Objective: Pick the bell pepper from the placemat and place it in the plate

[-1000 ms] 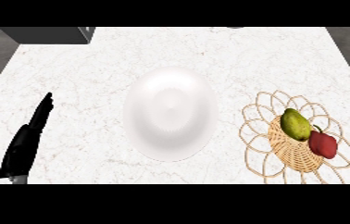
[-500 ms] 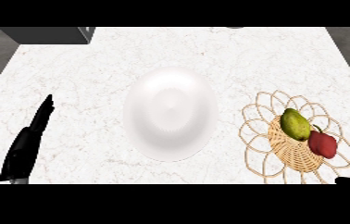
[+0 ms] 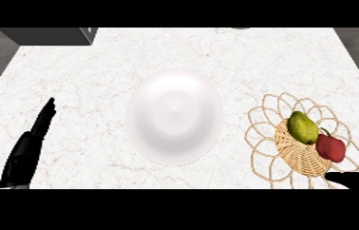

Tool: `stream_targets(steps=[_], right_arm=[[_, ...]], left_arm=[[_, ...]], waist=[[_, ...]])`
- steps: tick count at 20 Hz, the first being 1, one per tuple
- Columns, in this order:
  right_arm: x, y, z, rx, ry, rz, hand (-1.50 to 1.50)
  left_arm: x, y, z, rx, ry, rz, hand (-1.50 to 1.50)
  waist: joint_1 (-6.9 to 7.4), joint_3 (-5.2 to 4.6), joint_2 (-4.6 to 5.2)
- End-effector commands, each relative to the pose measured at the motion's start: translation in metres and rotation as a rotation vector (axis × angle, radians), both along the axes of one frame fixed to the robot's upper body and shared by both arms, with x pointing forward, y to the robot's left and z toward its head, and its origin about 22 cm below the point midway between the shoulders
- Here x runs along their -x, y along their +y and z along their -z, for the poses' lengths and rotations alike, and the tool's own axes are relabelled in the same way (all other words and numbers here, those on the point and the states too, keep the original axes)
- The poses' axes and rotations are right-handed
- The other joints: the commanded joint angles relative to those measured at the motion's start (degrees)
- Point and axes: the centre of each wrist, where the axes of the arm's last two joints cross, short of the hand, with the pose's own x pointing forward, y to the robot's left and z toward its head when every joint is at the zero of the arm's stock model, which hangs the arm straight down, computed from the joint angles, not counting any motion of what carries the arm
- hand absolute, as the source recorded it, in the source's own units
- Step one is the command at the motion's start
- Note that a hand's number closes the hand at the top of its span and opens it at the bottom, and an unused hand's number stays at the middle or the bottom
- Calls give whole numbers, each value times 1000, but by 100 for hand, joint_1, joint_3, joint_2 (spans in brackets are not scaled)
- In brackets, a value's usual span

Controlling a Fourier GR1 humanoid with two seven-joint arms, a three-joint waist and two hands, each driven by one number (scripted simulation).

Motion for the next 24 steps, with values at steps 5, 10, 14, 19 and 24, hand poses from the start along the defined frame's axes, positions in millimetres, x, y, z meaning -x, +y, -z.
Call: stream_targets(steps=[5,10,14,19,24], right_arm=[[-6,6,24,-6,28,-8,-150],[-26,4,37,-13,41,-12,-150],[-13,6,42,-26,-44,-20,150],[-30,13,50,-2,-77,-40,150],[-37,13,37,113,-33,-47,150]], left_arm=[[3,8,1,-15,3,-4,0],[-13,-4,23,3,17,-1,0],[-10,7,8,-1,7,-11,0],[-2,8,18,20,6,-6,0],[-9,11,-1,11,-1,9,0]], waist=[[-9,-1,-1],[-11,-2,4],[-22,-2,0],[-9,-2,1],[-5,-3,3]])
